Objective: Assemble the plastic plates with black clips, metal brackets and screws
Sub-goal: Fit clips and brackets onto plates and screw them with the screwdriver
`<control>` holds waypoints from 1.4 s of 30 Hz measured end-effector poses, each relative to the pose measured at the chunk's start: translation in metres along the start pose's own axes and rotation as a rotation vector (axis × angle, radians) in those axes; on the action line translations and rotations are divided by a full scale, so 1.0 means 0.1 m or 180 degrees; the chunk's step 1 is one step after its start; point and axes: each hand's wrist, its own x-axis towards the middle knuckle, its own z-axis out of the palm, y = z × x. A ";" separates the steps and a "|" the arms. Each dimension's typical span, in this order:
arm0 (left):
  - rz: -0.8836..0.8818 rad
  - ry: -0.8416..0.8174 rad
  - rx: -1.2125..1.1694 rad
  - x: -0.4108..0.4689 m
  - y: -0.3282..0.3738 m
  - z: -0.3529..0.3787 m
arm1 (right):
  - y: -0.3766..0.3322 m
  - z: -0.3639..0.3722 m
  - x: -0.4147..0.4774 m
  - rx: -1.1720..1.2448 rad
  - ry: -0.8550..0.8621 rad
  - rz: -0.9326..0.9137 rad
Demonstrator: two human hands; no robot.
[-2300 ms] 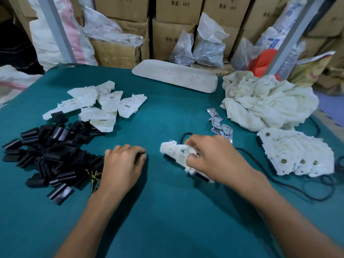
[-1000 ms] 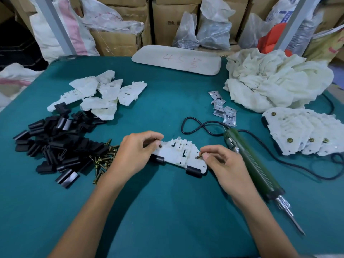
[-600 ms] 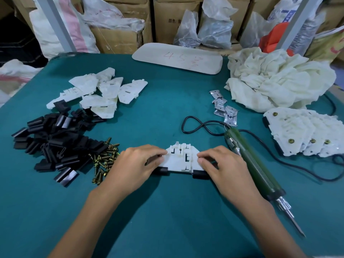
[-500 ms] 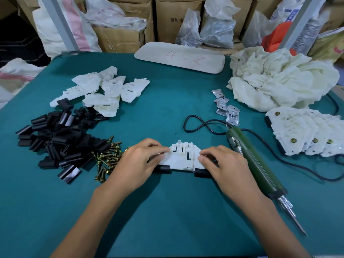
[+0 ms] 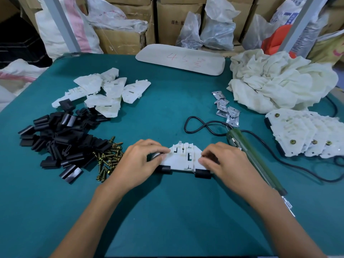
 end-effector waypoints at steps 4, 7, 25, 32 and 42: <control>-0.0043 0.0082 -0.0086 0.02 0.02 -0.02 | 0.01 -0.04 0.03 -0.0093 -0.0080 -0.0023; -0.0047 0.0130 -0.0130 0.04 0.06 0.00 | 0.00 -0.04 0.06 -0.0101 -0.0041 -0.0025; -0.0043 -0.0591 0.0155 0.09 0.23 0.33 | 0.64 -0.47 -0.40 0.2869 0.0239 0.1830; -0.0130 -0.0550 0.0060 0.08 0.23 0.33 | 0.06 -0.52 -0.02 0.5679 0.0882 0.0682; -0.0132 -0.0564 0.0007 0.09 0.22 0.33 | -0.36 -0.53 0.48 0.4393 0.2253 0.0127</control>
